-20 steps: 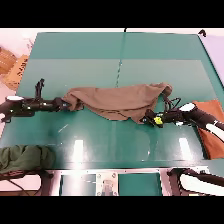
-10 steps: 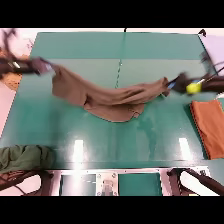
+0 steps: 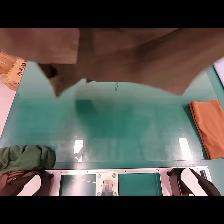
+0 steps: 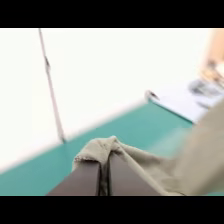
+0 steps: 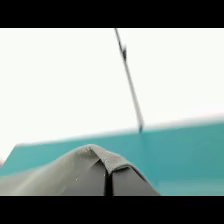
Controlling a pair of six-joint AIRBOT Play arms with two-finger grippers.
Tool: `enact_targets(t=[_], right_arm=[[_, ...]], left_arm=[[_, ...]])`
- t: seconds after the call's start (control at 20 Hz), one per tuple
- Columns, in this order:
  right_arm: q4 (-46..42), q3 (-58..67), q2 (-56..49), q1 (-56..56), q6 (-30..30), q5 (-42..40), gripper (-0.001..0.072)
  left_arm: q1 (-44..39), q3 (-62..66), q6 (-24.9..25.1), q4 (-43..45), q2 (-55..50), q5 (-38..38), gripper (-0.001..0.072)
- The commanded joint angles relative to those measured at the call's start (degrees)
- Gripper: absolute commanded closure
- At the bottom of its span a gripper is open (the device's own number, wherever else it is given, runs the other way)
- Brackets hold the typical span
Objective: Fold the shirts.
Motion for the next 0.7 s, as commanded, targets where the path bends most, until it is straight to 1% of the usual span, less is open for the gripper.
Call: enact_targets(t=[0.0,0.05,0.15,0.25,0.35,0.45,0.55,0.65], right_arm=[[-2.7,4.9,3.3,-2.7,0.8,-4.9,0.0693],[-3.8,4.9,3.5,-2.7,1.2,-4.7,0.0693],[-4.7,3.0,3.4,-2.7,1.6,-4.4,0.0693],[-4.6,-1.5,3.4,-2.7,1.6,-3.7,0.0693],[-2.4,-9.3,2.9,-2.1,-0.3,-3.6,0.0693],[-2.0,-20.0,1.8,0.9,-3.0,-4.7,0.0693],[-2.1,-31.8,-0.9,6.1,-6.6,-8.2,0.0693],[-2.1,-42.1,-5.5,11.8,-10.0,-14.4,0.0693]], left_arm=[[0.0,2.9,-6.6,15.6,7.1,2.7,0.0683],[0.0,2.8,-8.3,20.8,7.9,1.9,0.0683],[0.0,2.5,-9.7,27.7,7.9,-1.7,0.0683],[0.0,-1.8,-9.6,29.0,7.7,-4.9,0.0683],[0.0,-9.1,-9.3,28.5,7.2,-6.9,0.0682],[0.0,-16.7,-9.0,26.1,4.7,-7.9,0.0682],[0.0,-23.7,-5.7,18.4,-0.6,-7.3,0.0683],[-0.2,-29.2,-2.2,9.0,-7.8,-5.6,0.0682]])
